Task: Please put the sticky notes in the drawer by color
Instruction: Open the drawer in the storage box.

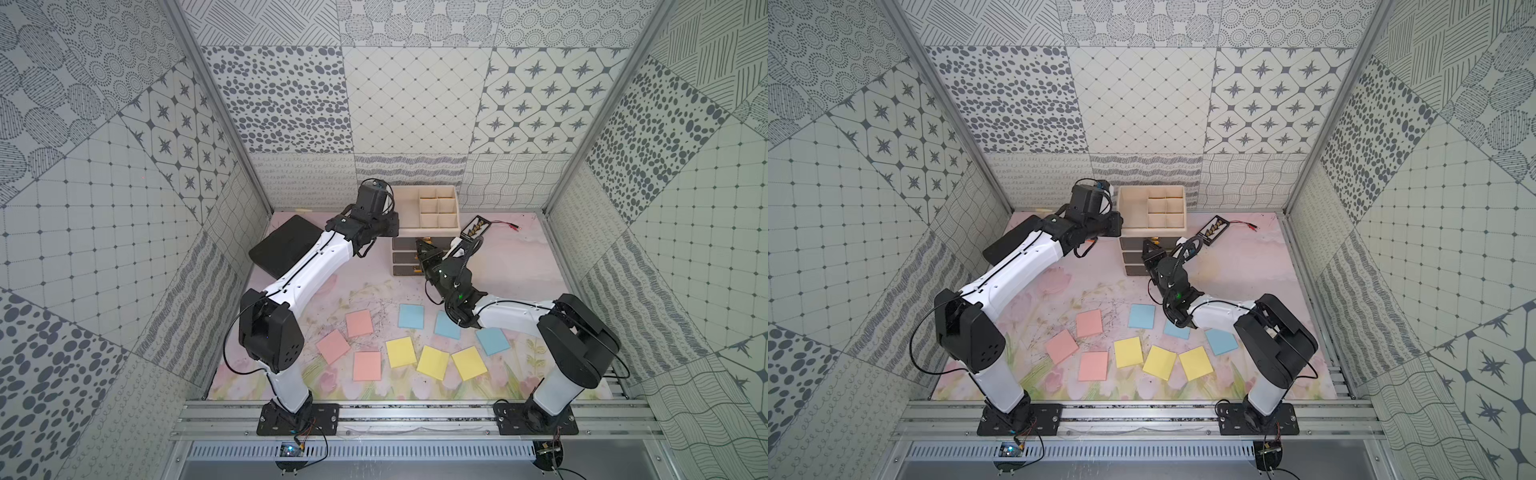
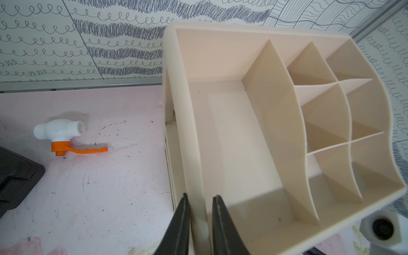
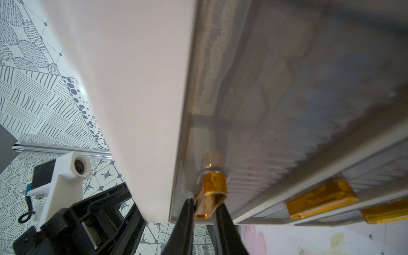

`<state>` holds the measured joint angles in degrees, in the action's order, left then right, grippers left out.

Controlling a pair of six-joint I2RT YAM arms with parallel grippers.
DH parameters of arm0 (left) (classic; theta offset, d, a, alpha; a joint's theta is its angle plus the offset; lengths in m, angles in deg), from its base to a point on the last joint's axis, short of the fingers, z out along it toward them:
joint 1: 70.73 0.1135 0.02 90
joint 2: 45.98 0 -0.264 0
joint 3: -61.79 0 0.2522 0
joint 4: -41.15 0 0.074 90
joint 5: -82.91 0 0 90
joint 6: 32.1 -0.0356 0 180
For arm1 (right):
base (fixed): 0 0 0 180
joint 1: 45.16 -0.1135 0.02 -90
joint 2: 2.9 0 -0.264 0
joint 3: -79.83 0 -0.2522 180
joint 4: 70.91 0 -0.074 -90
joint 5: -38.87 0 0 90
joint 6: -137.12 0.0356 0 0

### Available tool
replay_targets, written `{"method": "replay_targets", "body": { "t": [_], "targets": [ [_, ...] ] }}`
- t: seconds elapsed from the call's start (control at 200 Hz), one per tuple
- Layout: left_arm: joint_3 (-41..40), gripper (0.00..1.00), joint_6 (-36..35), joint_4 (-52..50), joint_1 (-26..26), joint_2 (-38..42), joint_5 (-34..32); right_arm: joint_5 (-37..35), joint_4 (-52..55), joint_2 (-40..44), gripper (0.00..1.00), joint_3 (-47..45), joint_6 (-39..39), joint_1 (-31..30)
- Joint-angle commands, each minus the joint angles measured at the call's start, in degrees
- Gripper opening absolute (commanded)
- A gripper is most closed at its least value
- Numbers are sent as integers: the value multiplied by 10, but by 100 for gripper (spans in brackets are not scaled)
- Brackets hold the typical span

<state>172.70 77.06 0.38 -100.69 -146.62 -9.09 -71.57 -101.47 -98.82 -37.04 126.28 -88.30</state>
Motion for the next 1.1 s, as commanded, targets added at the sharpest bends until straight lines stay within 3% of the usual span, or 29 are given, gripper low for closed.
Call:
{"method": "replay_targets", "body": {
  "t": [0.0, 0.41, 1.096],
  "targets": [
    [12, 18, -3, -19, -5, -4, -10, -8, -38, 24, 18, -1, -23, -7],
    [67, 0, -24, -65, -60, -34, -108, -14, -29, 22, 18, 2, -3, -16],
    [194, 0, 19, -186, -92, -103, -220, 8, 0, 47, 18, 2, 23, -23]
  ]
}}
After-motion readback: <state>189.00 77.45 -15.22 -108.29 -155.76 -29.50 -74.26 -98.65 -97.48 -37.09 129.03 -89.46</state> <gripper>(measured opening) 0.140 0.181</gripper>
